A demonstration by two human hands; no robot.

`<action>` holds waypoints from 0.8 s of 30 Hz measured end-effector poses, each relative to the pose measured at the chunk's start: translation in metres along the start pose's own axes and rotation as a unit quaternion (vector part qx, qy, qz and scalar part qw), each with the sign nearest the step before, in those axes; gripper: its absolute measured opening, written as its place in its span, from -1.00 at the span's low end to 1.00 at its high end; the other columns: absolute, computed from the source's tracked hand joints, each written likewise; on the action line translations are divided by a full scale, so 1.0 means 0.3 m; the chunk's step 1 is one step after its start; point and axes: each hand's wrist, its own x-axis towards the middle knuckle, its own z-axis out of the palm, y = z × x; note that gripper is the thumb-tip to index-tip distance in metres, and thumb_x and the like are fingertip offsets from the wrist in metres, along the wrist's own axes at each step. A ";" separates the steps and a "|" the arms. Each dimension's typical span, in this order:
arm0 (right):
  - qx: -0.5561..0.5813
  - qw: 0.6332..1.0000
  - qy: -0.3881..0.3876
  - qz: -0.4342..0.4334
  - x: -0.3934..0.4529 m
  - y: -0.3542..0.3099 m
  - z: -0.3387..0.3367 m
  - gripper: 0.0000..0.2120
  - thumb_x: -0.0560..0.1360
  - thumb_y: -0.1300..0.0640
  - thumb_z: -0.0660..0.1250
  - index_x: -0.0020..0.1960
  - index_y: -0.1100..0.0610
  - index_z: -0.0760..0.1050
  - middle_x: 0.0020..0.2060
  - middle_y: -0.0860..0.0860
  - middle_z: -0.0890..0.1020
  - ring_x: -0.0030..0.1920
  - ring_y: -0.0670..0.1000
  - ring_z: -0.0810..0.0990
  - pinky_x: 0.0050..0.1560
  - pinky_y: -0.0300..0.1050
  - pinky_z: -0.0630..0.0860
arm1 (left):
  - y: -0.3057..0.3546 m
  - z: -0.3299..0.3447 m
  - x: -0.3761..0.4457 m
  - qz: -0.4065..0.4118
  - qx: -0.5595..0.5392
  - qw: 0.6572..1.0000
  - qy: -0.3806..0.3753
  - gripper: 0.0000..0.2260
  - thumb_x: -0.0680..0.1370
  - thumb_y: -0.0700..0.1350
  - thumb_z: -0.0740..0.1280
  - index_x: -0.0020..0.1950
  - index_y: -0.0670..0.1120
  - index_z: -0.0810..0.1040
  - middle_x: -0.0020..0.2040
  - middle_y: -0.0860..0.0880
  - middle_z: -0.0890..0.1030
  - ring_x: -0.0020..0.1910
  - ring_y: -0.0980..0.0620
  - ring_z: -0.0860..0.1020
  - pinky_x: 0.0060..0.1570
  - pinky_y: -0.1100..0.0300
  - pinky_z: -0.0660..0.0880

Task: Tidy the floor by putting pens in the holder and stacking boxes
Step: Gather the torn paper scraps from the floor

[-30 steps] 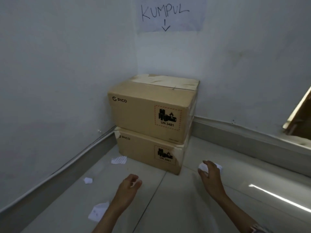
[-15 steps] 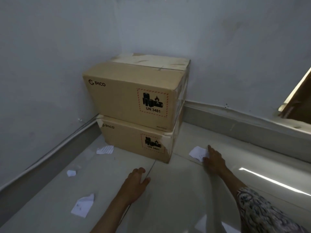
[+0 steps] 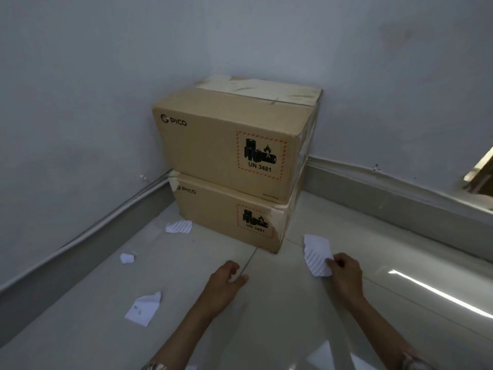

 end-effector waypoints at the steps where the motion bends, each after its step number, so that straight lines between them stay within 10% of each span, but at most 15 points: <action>1: 0.031 0.999 -0.014 -0.006 -0.044 -0.012 0.021 -0.86 0.45 0.34 0.30 -0.25 0.40 0.48 -0.35 0.19 0.53 -0.29 0.06 0.45 -0.33 -0.14 0.29 | 0.008 0.002 -0.007 -0.015 -0.040 0.999 0.003 -0.68 0.55 -0.03 0.29 0.25 -0.12 0.43 0.17 -0.07 0.50 0.09 0.07 0.47 -0.06 0.33 0.37; 4: 0.085 0.993 -0.081 -0.016 -0.168 -0.059 0.095 -0.83 0.46 0.33 0.30 -0.27 0.41 0.45 -0.36 0.19 0.51 -0.31 0.04 0.43 -0.28 -0.11 0.29 | 0.029 -0.003 -0.036 -0.073 -0.163 0.984 -0.002 -0.64 0.51 -0.01 0.35 0.25 -0.10 0.41 0.00 0.02 0.51 -0.10 0.18 0.50 -0.27 0.43 0.42; 9: 0.136 0.978 -0.155 -0.032 -0.339 -0.164 0.215 -0.77 0.44 0.34 0.33 -0.36 0.20 0.40 -0.42 0.11 0.44 -0.36 -0.02 0.40 -0.27 -0.12 0.32 | 0.019 -0.034 -0.069 -0.115 -0.230 0.966 0.032 -0.59 0.48 -0.01 0.39 0.25 -0.13 0.39 0.12 -0.10 0.52 0.04 0.01 0.54 -0.05 0.20 0.48; 12: 0.134 0.968 -0.204 -0.060 -0.417 -0.222 0.279 -0.68 0.44 0.34 0.33 -0.42 0.11 0.36 -0.48 -0.01 0.45 -0.43 -0.14 0.39 -0.32 -0.19 0.32 | -0.012 -0.079 -0.098 -0.108 -0.261 0.957 0.058 -0.84 0.47 -0.13 0.41 -0.05 -0.17 0.51 -0.11 -0.16 0.56 -0.18 -0.01 0.53 -0.22 0.21 0.47; 24: 0.039 0.941 -0.296 -0.158 -0.401 -0.395 0.580 -0.92 0.50 0.26 0.28 -0.13 0.24 0.53 -0.22 0.07 0.58 -0.18 -0.02 0.51 -0.23 -0.43 0.37 | -0.255 -0.336 -0.204 -0.101 -0.361 0.886 0.274 -0.87 0.48 -0.34 0.33 -0.25 -0.17 0.53 -0.31 -0.12 0.59 -0.36 0.00 0.55 -0.43 0.28 0.50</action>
